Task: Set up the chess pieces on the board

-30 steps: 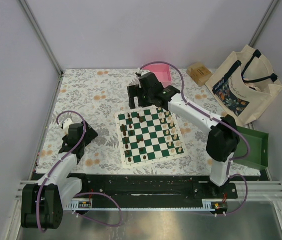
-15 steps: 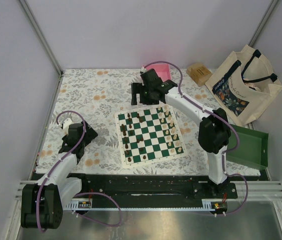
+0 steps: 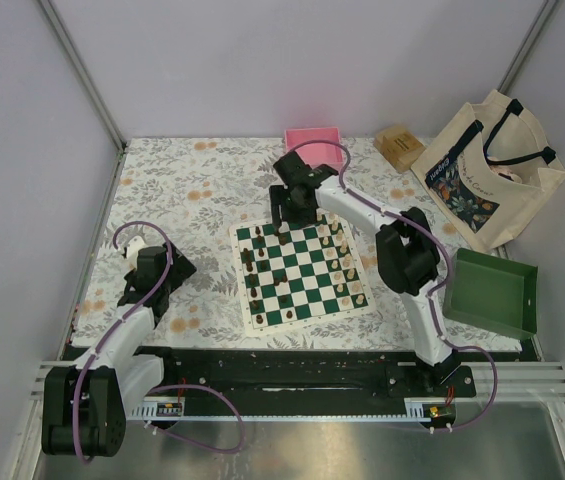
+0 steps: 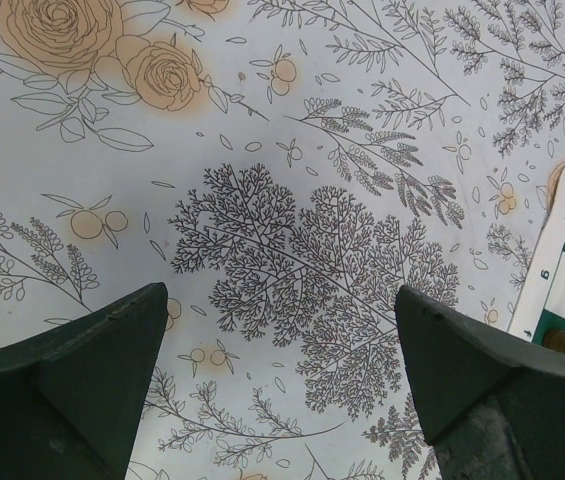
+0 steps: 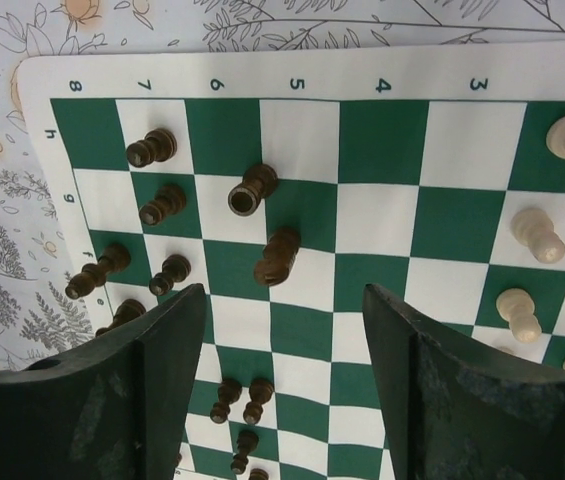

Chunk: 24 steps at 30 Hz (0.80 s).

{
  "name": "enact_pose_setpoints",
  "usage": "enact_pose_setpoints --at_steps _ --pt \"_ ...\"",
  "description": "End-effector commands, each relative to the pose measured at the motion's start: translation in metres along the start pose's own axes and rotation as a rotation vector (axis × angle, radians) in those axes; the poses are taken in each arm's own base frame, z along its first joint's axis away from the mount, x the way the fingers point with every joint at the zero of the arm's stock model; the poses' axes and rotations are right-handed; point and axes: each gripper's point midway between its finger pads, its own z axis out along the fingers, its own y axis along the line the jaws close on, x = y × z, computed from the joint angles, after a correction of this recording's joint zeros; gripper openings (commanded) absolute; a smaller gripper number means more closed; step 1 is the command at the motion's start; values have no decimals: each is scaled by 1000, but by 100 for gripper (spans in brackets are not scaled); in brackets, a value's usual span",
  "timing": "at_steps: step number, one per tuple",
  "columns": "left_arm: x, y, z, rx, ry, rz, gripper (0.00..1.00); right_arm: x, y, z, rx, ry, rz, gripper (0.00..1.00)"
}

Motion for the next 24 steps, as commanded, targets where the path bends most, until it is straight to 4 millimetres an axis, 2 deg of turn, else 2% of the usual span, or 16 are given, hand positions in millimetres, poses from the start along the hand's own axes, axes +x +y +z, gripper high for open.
enact_pose_setpoints --at_steps 1,5,24 --pt "-20 -13 -1 29 -47 -11 99 -9 5 2 2 1 -8 71" --pt "-19 -14 -1 32 -47 -10 99 -3 8 9 -11 33 -11 66" --pt "-19 -14 -1 34 -49 -11 99 16 10 33 12 103 -48 59"
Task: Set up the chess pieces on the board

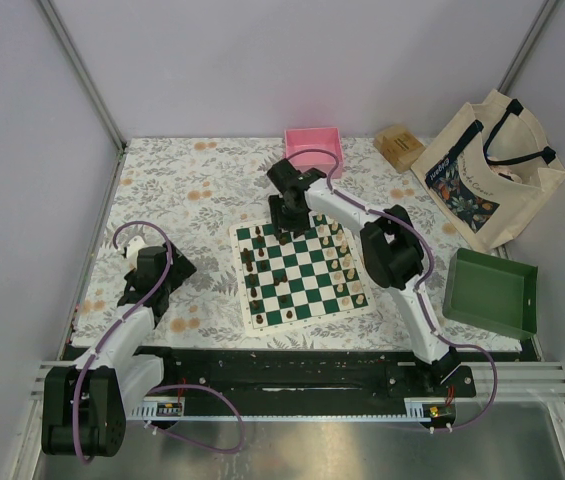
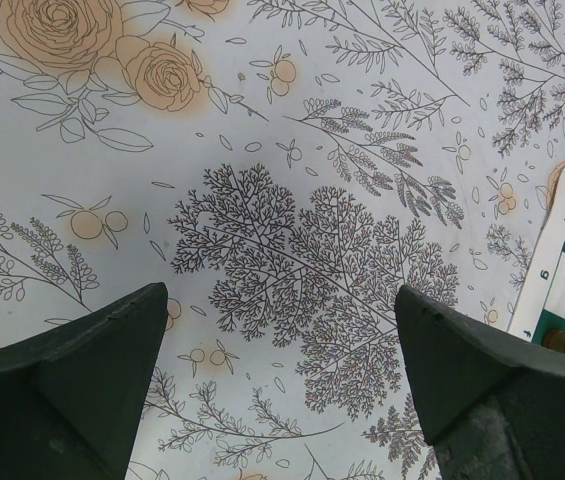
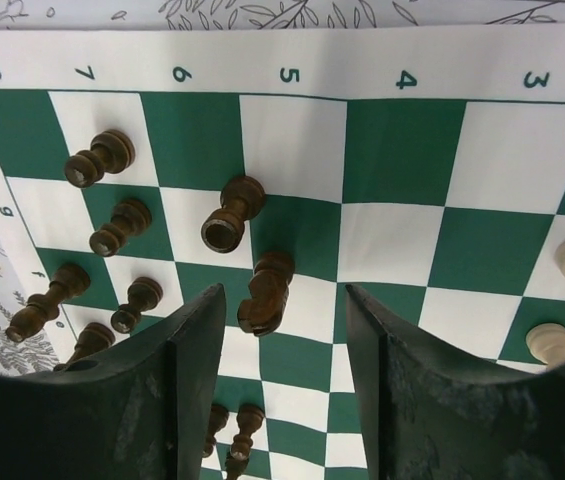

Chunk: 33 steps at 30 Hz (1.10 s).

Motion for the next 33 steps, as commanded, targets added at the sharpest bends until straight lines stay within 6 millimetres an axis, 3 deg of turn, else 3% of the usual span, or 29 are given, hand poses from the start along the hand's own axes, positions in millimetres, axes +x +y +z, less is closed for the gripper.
enact_pose_setpoints --at_steps 1,9,18,21,25,30,33 --pt "-19 -14 -1 34 -49 -12 99 -2 12 -2 -16 -6 -34 57" --pt "-20 -13 -1 33 -52 -12 99 -4 13 -3 16 -26 -81 49" --pt "-20 -14 -1 35 -52 -13 99 -5 16 -19 37 -51 -96 40" --pt "-20 -14 -2 34 -51 -11 99 -3 14 -17 52 -49 -102 28" --pt "-20 -14 -2 36 -53 -13 99 -2 14 -21 65 -56 -119 28" --pt "-20 -15 -1 37 -52 -13 99 -9 25 -43 64 -101 -156 27" --pt "-20 -14 -1 37 -52 -13 99 -13 43 -60 33 -138 -184 27"
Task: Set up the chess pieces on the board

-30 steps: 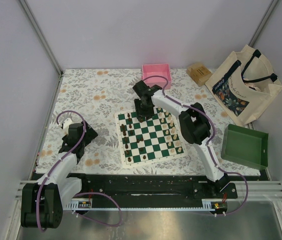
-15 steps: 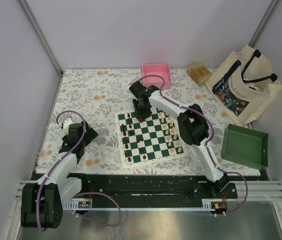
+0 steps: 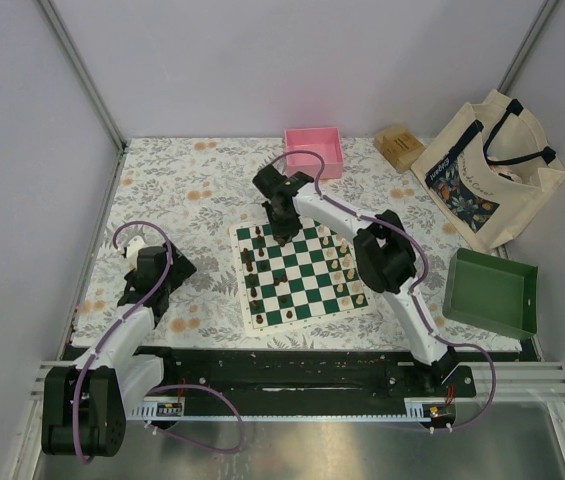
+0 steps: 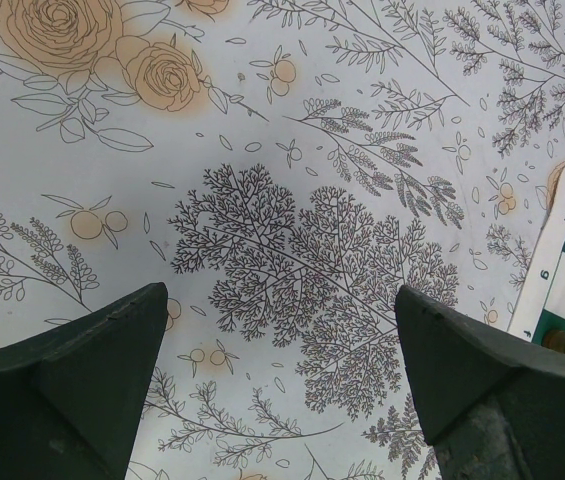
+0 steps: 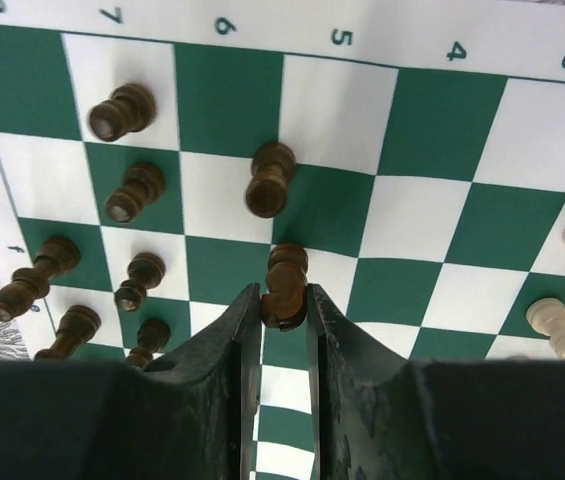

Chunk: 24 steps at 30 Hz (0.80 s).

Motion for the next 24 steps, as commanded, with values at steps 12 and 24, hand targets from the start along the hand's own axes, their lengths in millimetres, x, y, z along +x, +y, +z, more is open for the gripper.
enact_pose_setpoints --at_steps 12,24 --pt "-20 -13 -2 35 -55 -12 99 -42 79 -65 -111 -186 -131 27" --pt "-20 -14 -2 38 -56 -15 99 -42 99 -38 -180 -158 -149 28"
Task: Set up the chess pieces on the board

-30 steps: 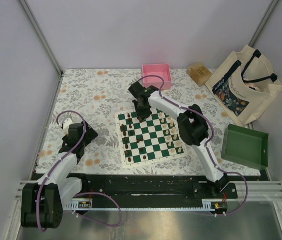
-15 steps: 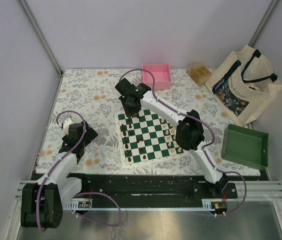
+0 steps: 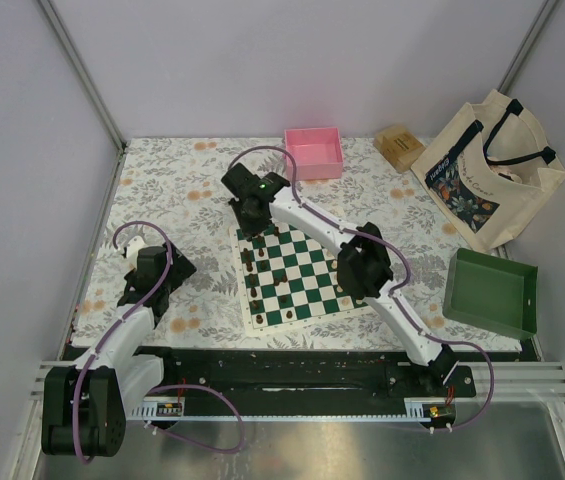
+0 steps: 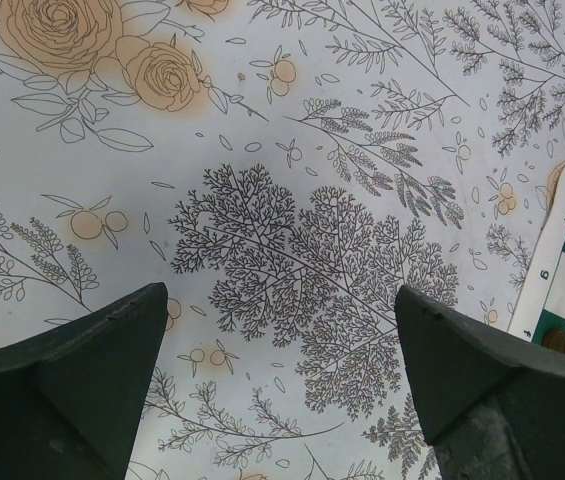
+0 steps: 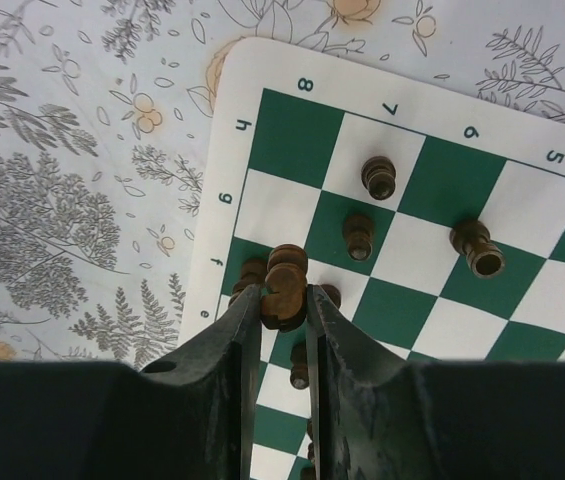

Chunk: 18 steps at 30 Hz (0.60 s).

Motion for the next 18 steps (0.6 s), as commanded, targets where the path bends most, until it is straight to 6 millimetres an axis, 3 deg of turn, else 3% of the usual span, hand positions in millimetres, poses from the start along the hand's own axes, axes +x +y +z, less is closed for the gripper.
enact_pose_setpoints --at_steps 1,18 --pt "-20 -13 -2 34 -56 -13 99 -10 11 -4 -53 -21 -13 28" --pt "-20 -13 -2 33 -52 -12 99 0 20 20 -89 14 -19 31"
